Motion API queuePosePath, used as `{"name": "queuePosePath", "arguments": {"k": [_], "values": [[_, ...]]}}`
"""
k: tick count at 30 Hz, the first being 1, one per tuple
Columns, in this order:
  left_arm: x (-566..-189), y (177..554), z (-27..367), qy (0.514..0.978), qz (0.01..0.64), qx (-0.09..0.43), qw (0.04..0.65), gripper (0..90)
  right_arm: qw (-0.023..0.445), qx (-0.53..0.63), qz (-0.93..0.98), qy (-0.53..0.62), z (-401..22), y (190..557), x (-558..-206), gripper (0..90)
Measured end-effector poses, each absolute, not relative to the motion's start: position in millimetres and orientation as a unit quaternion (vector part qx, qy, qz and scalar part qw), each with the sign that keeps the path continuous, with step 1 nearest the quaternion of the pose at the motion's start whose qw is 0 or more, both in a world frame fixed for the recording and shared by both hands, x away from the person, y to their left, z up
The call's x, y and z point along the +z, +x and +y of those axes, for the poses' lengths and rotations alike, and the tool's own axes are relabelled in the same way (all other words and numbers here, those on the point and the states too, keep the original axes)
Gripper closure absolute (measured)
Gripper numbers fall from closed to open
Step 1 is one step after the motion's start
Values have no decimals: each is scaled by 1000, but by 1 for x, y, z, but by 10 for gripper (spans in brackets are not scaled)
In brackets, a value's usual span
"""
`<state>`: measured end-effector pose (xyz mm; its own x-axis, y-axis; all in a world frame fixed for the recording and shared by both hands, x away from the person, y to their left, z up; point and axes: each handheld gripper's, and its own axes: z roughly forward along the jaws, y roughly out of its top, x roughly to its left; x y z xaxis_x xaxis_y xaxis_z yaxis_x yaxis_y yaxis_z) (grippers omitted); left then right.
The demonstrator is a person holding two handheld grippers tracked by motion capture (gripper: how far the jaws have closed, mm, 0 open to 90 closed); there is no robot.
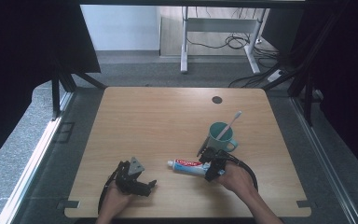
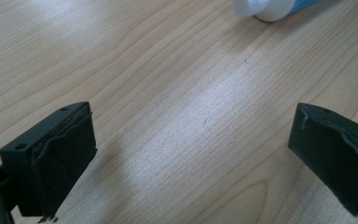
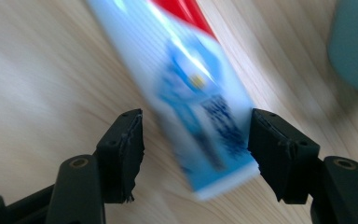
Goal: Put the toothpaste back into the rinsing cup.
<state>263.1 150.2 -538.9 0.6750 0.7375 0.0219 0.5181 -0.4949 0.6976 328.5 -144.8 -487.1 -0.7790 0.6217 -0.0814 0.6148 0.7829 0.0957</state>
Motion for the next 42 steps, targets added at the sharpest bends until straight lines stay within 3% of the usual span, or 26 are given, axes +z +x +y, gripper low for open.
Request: {"name": "queuePosePath", "arguments": {"k": [7,16,21,31,42], "values": [[-537,262,151,848,369,164,342,9,42,100,943,313,-103,339,-466,472],[-536,263,153,847,370,164,343,9,41,121,934,334,-66,369,-469,785],[-536,262,153,847,370,164,344,9,34,122,932,339,-53,375,-476,886],[-536,263,154,847,372,165,343,9,2,115,931,346,-53,374,-488,898],[-537,263,153,848,372,164,341,9,-20,123,941,313,-61,345,-482,894]]}}
